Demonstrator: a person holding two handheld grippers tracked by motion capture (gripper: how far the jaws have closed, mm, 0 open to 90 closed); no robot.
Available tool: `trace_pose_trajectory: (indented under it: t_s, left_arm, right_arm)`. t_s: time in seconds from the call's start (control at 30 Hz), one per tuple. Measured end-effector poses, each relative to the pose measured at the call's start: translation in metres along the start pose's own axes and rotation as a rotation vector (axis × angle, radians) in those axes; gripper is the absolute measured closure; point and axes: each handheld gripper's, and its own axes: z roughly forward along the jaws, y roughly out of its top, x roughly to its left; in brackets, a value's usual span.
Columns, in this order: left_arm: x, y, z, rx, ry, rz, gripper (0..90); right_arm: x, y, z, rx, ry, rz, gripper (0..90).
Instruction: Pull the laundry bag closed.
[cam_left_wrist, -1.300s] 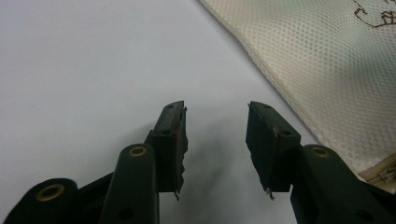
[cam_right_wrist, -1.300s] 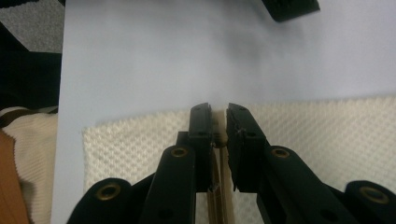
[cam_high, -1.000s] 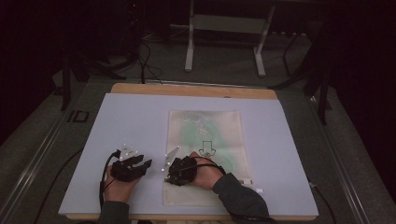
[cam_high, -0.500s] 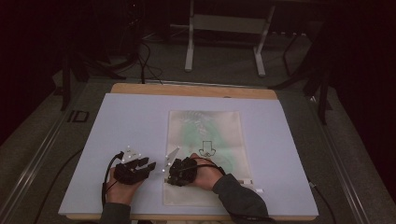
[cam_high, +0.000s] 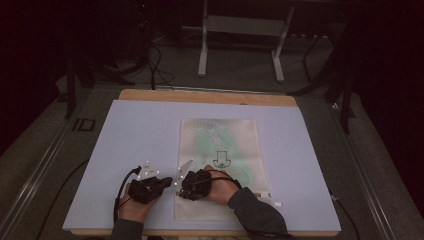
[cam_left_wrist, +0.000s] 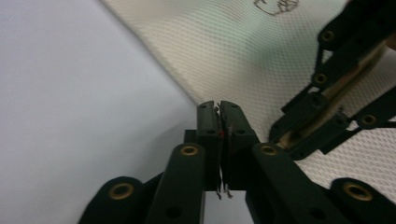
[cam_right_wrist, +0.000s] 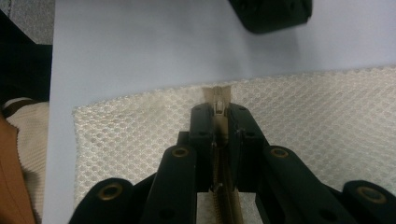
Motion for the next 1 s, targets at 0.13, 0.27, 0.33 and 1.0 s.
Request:
trace_pose_trajectory:
  t_s: [0.13,0.27,0.33,1.0]
  left_arm:
    - [-0.005,0.001,0.005,0.016,-0.016,0.017,88.6]
    - [-0.008,0.002,0.009,0.028,-0.023,0.023,88.6]
    - [-0.009,0.002,0.010,0.031,-0.028,0.024,88.6]
    - [-0.012,0.003,0.024,0.093,-0.037,0.034,88.6]
  right_arm:
    - [0.000,-0.001,0.000,-0.006,-0.002,0.002,81.7]
    - [0.001,-0.001,0.000,-0.007,-0.008,-0.007,81.7]
    - [0.001,-0.001,0.000,-0.009,-0.009,-0.007,81.7]
    - [0.003,-0.002,0.001,-0.009,-0.023,-0.015,81.9]
